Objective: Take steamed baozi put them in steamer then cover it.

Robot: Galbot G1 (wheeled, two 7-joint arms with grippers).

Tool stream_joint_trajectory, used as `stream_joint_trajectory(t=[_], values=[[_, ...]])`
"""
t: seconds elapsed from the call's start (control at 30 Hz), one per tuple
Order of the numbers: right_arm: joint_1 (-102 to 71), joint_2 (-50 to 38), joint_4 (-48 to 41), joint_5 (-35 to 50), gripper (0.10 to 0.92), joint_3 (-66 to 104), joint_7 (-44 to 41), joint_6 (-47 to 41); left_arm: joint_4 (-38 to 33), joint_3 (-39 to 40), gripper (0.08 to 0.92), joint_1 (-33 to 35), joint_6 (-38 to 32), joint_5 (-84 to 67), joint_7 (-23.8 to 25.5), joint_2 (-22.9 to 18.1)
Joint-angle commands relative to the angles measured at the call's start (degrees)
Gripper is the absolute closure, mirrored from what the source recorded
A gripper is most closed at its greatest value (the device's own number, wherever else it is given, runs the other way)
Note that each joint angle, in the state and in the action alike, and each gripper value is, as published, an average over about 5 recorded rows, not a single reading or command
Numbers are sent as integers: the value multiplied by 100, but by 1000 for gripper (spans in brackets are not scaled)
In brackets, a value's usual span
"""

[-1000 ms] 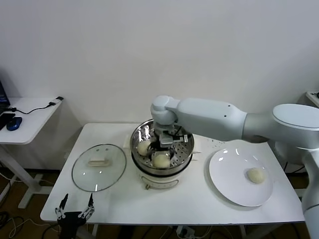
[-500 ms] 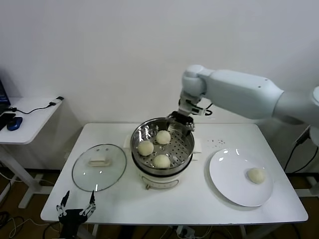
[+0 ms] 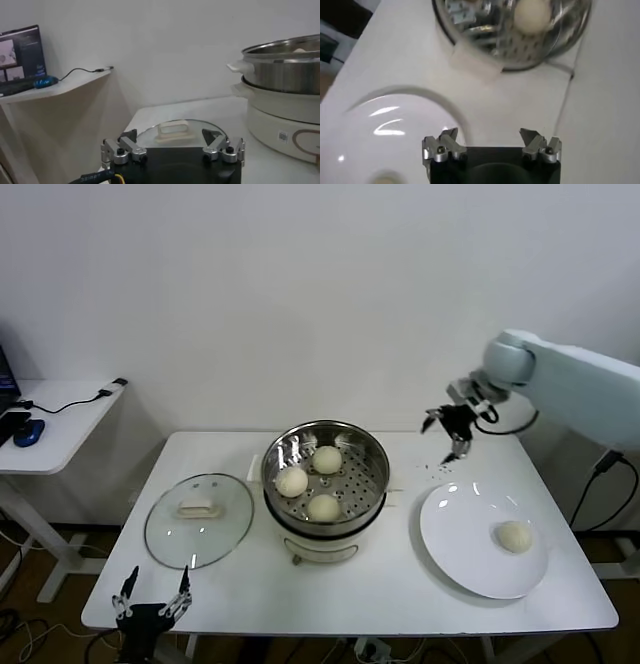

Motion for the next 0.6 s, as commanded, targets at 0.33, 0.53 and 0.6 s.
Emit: stream_joint_trajectory(t=[0.33, 0.53, 0.6], values=[[-3087, -1276, -401, -1957, 203, 2579, -262, -432, -28, 38, 177, 46, 9, 143, 18, -67], [-3347, -1061, -692, -2188, 203, 2896, -215, -399, -38, 29, 177, 52, 24, 169, 15, -86], [-3378, -1001, -752, -2217, 203, 2936, -182, -396, -36, 31, 177, 56, 23, 179, 15, -97]])
